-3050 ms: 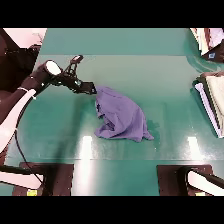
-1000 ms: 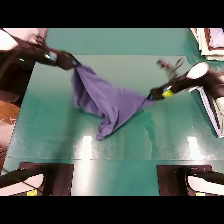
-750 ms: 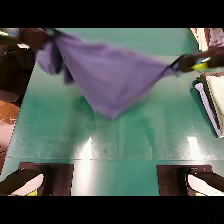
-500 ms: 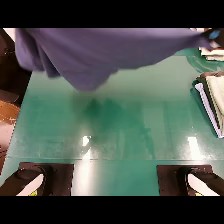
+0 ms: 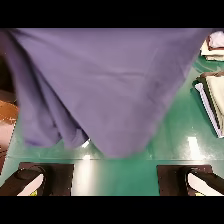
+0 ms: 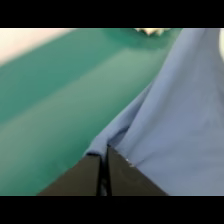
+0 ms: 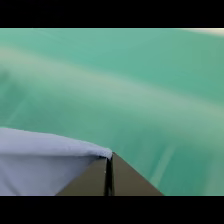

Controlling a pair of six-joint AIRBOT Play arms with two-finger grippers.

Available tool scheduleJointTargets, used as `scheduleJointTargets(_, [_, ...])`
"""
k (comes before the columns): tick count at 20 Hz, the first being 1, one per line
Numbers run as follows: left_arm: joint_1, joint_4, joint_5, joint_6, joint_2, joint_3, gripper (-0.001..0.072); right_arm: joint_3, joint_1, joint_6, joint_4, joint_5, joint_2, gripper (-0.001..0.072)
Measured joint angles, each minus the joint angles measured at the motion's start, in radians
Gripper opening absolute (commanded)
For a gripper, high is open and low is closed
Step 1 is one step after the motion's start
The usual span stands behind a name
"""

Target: Fold the shirts.

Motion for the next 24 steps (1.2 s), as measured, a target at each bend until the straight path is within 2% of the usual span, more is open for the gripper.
scheduleJointTargets(5, [0.000,0.000,0.030,0.000,-0.146,-0.384,0.0029,0.005,0.080,0.018,0.002,0.199,-0.239,0.0016])
scheduleJointTargets(10, [0.000,-0.004,0.238,0.019,-0.332,-0.641,0.0035,0.006,0.119,0.023,0.004,0.246,-0.402,0.0016])
scheduleJointTargets(11, [0.000,-0.006,0.277,0.021,-0.356,-0.660,0.0255,0.006,0.122,0.023,0.005,0.251,-0.420,0.0016])
scheduleJointTargets(12, [0.000,-0.010,0.308,0.022,-0.373,-0.668,0.0528,0.006,0.122,0.024,0.006,0.255,-0.432,0.0016])
scheduleJointTargets(13, [0.000,-0.009,0.326,0.021,-0.386,-0.669,0.0612,0.006,0.124,0.025,0.005,0.258,-0.442,0.0016])
scheduleJointTargets(15, [0.000,0.002,0.317,0.018,-0.402,-0.636,0.0612,0.006,0.125,0.026,0.006,0.264,-0.453,0.0016])
scheduleJointTargets(19, [0.000,0.112,0.173,0.000,-0.401,-0.480,0.0612,0.007,0.116,0.026,0.006,0.276,-0.461,0.0016])
scheduleJointTargets(24, [0.039,0.291,0.200,-0.101,-0.398,-0.403,0.0612,0.007,0.111,0.026,0.005,0.278,-0.463,0.0016])
